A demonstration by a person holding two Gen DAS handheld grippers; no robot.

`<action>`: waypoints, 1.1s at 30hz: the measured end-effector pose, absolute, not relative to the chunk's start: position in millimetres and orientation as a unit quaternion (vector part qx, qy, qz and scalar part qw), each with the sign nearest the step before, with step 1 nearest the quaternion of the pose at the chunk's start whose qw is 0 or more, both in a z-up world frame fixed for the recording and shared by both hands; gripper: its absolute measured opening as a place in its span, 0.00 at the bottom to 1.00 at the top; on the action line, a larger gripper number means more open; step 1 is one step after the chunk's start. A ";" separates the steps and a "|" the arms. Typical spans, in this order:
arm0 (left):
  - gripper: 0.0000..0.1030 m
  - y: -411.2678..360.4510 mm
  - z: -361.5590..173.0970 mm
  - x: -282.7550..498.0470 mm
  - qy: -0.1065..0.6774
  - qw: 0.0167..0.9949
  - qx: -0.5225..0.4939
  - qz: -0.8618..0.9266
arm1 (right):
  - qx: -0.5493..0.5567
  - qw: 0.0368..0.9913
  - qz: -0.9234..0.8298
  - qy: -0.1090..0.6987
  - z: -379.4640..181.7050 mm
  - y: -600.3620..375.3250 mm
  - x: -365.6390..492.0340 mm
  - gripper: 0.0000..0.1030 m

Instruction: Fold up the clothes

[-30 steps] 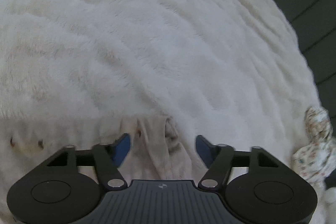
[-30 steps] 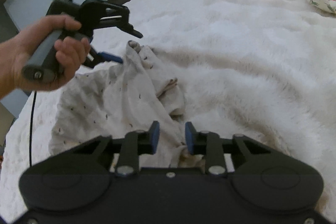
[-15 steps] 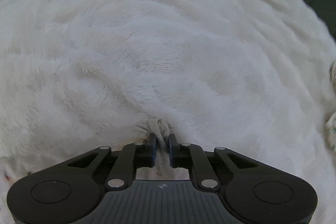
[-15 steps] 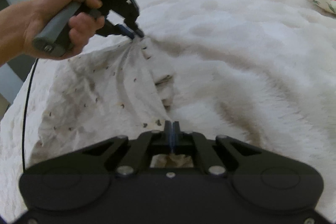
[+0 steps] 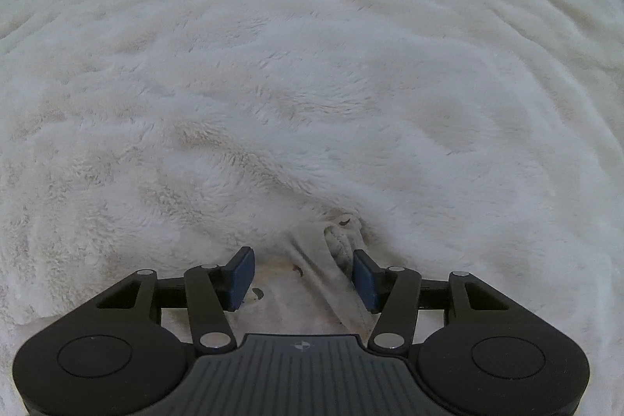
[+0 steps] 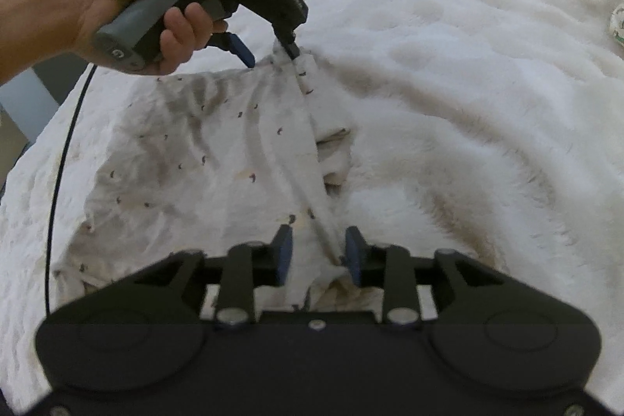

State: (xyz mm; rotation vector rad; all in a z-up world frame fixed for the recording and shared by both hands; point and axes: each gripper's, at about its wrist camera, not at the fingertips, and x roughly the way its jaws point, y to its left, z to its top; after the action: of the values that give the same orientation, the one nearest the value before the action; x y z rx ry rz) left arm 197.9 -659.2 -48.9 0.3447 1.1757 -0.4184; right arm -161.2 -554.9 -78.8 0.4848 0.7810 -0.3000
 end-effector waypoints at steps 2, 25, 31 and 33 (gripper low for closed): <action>0.48 -659.4 -48.7 197.7 0.548 0.798 0.161 -0.194 | 0.237 0.884 -0.148 0.374 -78.9 -557.0 -162.3 0.32; 0.61 -661.2 -50.6 200.3 0.551 0.797 0.169 -0.181 | 0.228 0.885 -0.140 0.382 -79.2 -550.7 -160.0 0.36; 0.61 -662.0 -52.4 200.6 0.551 0.797 0.170 -0.180 | 0.226 0.885 -0.139 0.384 -79.4 -549.2 -159.0 0.38; 0.61 -662.0 -52.5 200.8 0.552 0.797 0.169 -0.180 | 0.226 0.885 -0.139 0.384 -79.5 -548.7 -158.7 0.38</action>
State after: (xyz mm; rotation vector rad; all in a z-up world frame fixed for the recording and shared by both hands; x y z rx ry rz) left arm 200.8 -662.0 -52.5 0.3629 1.1847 -0.3867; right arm -158.7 -548.7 -79.5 0.4692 0.7993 -0.2883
